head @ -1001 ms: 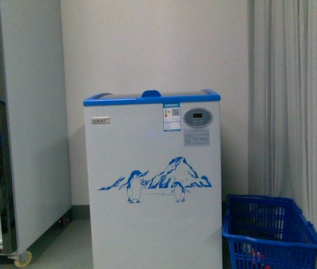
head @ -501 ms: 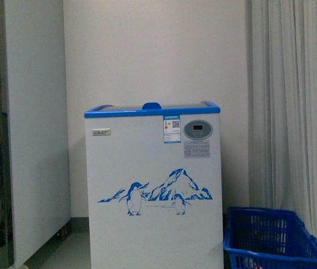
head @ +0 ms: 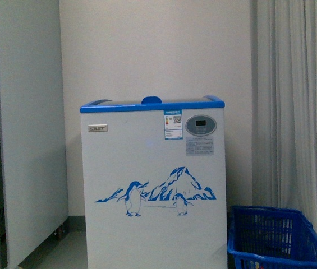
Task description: Put drink in fridge
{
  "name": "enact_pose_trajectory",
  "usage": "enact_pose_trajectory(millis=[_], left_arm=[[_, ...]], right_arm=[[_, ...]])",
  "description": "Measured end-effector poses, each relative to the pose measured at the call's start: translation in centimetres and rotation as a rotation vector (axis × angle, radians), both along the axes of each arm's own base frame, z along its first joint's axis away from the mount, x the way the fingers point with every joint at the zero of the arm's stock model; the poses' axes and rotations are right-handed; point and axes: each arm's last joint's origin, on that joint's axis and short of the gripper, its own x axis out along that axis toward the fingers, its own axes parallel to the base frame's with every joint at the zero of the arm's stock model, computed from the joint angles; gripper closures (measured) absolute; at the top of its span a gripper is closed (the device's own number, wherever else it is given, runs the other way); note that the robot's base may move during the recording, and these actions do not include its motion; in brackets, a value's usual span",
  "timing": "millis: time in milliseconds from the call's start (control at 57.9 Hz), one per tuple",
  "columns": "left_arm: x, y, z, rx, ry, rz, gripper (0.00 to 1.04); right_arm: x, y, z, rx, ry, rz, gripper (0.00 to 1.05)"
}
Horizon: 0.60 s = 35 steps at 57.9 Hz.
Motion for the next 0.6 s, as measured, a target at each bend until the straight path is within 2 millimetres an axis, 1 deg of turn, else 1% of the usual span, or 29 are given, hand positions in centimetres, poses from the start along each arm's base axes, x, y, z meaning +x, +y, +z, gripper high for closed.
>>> enact_pose_trajectory(millis=[604], left_arm=[[0.0, 0.0, 0.0, 0.0, 0.0, 0.0, 0.08]], right_arm=[[0.0, 0.0, 0.0, 0.0, 0.0, 0.0, 0.08]])
